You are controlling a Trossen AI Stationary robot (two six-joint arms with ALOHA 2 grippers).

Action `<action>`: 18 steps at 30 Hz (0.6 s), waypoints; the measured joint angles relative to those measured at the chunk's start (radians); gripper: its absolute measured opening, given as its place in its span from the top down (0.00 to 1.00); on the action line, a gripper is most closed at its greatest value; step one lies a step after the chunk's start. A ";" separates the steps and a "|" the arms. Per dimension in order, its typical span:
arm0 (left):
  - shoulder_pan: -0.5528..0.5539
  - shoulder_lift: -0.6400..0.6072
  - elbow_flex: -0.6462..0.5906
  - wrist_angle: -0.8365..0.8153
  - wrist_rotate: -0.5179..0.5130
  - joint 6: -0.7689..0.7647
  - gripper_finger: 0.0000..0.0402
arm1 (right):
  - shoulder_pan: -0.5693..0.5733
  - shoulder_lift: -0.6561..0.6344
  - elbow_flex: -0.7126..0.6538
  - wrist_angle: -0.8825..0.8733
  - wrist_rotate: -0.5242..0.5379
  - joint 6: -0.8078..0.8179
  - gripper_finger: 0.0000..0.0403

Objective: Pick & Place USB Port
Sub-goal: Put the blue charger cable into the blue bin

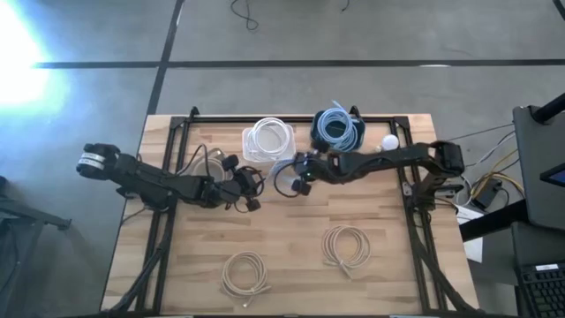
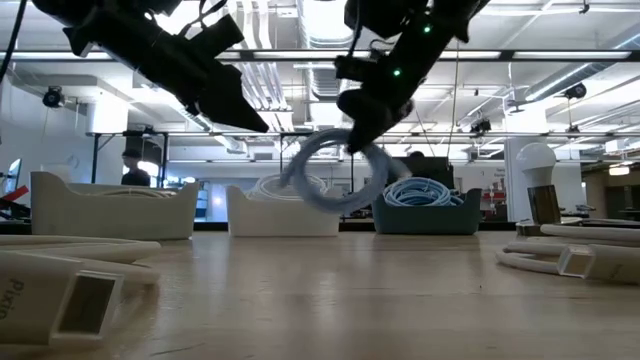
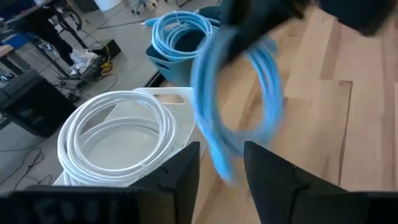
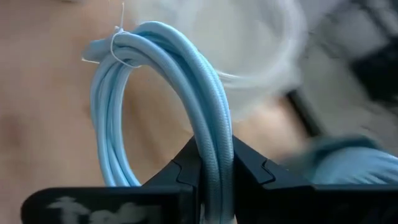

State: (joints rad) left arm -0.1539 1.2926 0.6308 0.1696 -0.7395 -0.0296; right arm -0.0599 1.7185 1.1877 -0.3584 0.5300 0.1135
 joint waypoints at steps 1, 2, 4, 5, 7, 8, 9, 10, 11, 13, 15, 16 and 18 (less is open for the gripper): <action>0.000 0.000 0.000 0.003 0.000 0.000 0.63 | 0.000 -0.018 0.000 -0.033 0.042 0.013 0.88; 0.001 0.000 0.000 0.004 0.000 0.000 0.63 | 0.000 -0.036 0.000 -0.069 0.080 0.021 0.88; 0.002 0.000 0.000 0.005 0.000 0.000 0.64 | -0.001 -0.079 0.000 -0.123 0.141 0.025 0.88; 0.002 0.000 0.000 0.006 0.000 0.000 0.64 | -0.004 -0.104 0.000 -0.147 0.163 0.026 0.88; 0.003 0.000 0.000 0.009 0.000 0.000 0.64 | -0.014 -0.154 0.000 -0.190 0.185 0.032 0.89; 0.003 0.000 0.000 0.009 0.000 0.000 0.64 | -0.023 -0.179 -0.001 -0.205 0.189 0.040 0.89; 0.003 0.000 0.000 0.009 0.000 0.000 0.64 | -0.034 -0.203 -0.004 -0.219 0.191 0.049 0.89; 0.003 0.000 0.000 0.009 0.000 0.000 0.64 | -0.045 -0.227 -0.009 -0.232 0.200 0.054 0.89; 0.003 0.000 0.000 0.011 0.000 0.000 0.64 | -0.059 -0.252 -0.013 -0.238 0.206 0.056 0.88; 0.004 0.000 0.000 0.013 0.000 0.000 0.64 | -0.091 -0.298 -0.026 -0.239 0.207 0.058 0.88; 0.004 0.000 0.000 0.014 0.000 0.000 0.64 | -0.129 -0.333 -0.041 -0.239 0.207 0.067 0.88; 0.005 0.000 0.000 0.014 0.000 0.000 0.64 | -0.152 -0.347 -0.051 -0.238 0.207 0.072 0.88; 0.006 0.000 -0.001 0.015 0.000 0.000 0.64 | -0.198 -0.366 -0.074 -0.239 0.206 0.085 0.89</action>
State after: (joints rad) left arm -0.1478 1.2926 0.6302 0.1844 -0.7391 -0.0296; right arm -0.2582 1.3526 1.1137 -0.5978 0.7356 0.1987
